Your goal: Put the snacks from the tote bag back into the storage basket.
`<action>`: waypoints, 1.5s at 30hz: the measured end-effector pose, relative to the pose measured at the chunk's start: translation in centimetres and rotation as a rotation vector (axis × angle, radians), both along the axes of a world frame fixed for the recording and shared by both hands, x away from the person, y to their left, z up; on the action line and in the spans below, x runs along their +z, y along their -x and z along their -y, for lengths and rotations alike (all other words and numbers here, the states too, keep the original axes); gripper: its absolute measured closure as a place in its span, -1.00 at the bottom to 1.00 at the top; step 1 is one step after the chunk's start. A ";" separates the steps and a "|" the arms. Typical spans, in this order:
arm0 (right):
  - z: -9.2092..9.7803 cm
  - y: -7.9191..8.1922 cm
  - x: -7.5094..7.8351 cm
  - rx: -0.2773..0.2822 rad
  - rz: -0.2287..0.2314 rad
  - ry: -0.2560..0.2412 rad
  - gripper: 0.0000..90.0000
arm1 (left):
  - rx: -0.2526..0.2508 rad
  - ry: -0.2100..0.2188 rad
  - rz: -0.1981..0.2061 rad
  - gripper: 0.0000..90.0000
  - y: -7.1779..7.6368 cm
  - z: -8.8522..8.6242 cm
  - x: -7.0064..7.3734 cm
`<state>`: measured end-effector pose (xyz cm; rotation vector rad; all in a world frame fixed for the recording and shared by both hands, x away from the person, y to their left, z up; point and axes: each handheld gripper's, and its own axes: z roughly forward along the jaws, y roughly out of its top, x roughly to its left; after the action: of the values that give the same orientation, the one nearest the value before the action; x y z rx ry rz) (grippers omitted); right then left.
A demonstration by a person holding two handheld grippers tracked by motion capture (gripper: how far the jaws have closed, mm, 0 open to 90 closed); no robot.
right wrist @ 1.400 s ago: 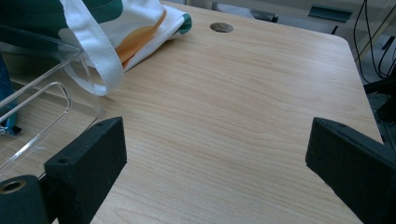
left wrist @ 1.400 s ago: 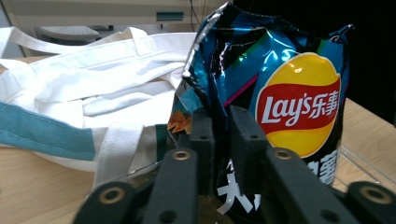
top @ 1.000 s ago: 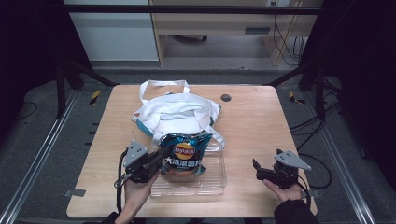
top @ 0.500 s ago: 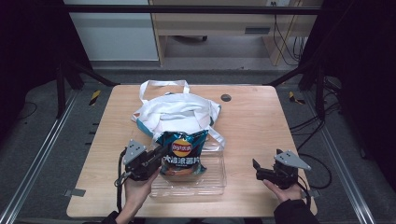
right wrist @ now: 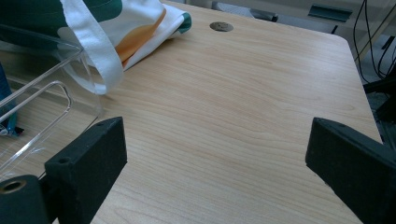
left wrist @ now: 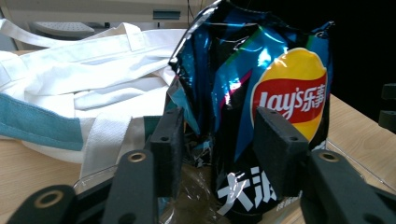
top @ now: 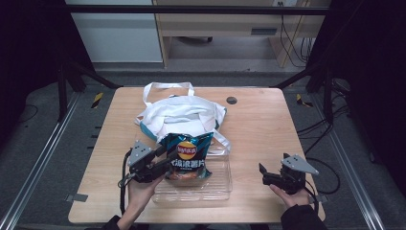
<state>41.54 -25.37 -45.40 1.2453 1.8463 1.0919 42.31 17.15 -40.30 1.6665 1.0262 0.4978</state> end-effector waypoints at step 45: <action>0.7 0.0 -0.1 -0.028 -0.003 0.001 -0.88 | 0.228 -0.170 -0.047 -0.48 -0.8 -10.6 -4.4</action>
<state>41.52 -26.02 -45.48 1.2690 1.8260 1.0749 43.12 27.77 -44.71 1.7254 1.2451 0.7149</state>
